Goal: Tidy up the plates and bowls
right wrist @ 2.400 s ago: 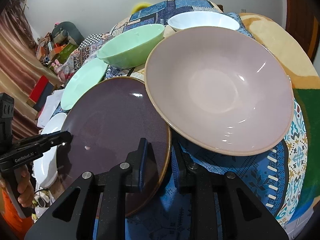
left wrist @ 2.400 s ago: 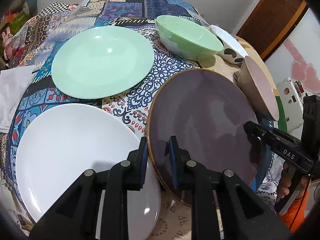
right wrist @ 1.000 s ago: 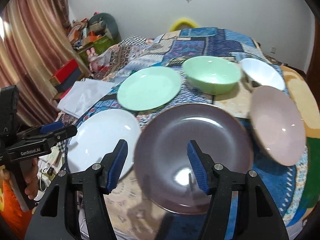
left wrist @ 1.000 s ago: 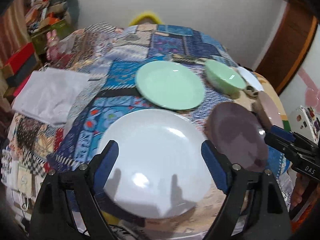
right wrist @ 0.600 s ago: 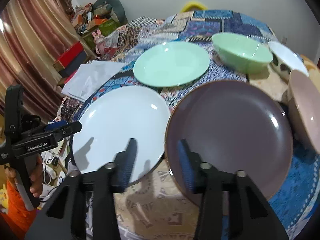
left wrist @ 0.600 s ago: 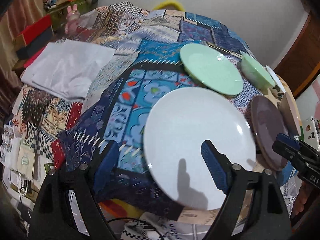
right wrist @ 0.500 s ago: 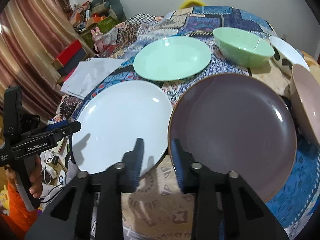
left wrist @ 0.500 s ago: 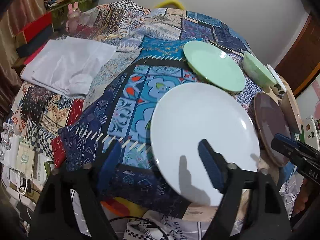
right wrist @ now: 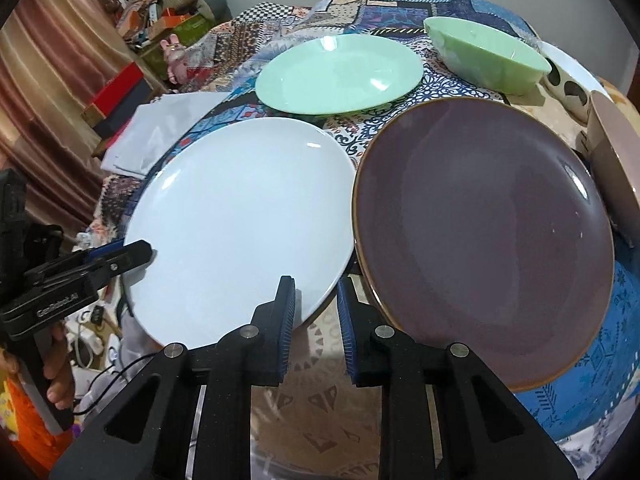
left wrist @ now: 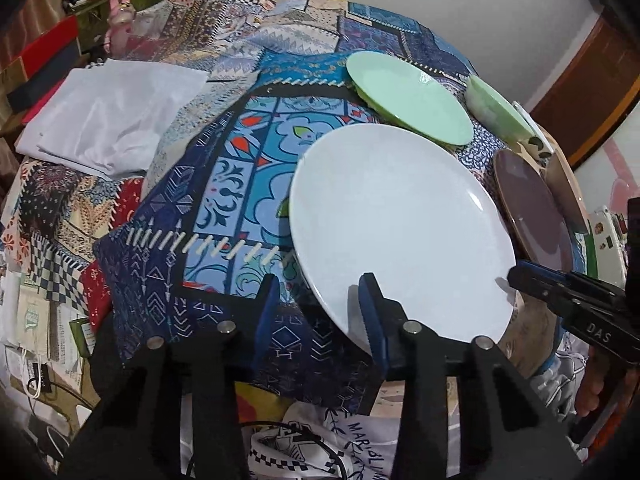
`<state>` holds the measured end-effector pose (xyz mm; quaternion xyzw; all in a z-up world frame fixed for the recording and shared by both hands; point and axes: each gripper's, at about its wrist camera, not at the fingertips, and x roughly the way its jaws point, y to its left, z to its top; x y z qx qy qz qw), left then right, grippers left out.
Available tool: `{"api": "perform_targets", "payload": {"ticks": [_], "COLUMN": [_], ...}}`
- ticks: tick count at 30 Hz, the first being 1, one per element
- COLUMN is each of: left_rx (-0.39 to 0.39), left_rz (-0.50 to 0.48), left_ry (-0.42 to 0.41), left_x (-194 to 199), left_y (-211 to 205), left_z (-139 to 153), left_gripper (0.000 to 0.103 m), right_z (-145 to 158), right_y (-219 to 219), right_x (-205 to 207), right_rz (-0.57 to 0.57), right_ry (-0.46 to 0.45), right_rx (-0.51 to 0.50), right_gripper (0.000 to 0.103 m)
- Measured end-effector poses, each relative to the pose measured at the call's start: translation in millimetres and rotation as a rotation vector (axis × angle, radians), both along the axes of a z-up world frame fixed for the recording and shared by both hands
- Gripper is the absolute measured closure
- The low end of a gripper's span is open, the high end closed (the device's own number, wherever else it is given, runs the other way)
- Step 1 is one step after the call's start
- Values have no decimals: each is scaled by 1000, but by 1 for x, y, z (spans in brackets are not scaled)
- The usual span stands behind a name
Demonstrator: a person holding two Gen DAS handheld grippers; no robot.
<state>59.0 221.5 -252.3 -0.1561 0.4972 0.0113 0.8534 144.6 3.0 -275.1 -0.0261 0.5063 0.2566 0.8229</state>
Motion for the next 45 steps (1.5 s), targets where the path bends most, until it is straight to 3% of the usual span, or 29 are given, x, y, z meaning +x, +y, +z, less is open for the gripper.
{"api": "perform_targets", "payload": {"ticks": [15,19,29,45], "left_rx": [-40,-63,-114,-127], "left_rz": [14,8,-39,-17], "left_ry": [2,9,33,27], "left_x": [27,36,62,48], "left_y": [35,47,58,44], "left_z": [-5,-7,-18,-1], "left_gripper": [67,67,67,67], "right_z": [0,-9,-6,8], "right_y": [29,30,33,20], "right_x": [18,27,27,28], "right_rz": [54,45,81,63], "right_ry": [-22,27,-13,-15], "right_rx": [0,39,20,68], "right_gripper": [83,81,78,78]}}
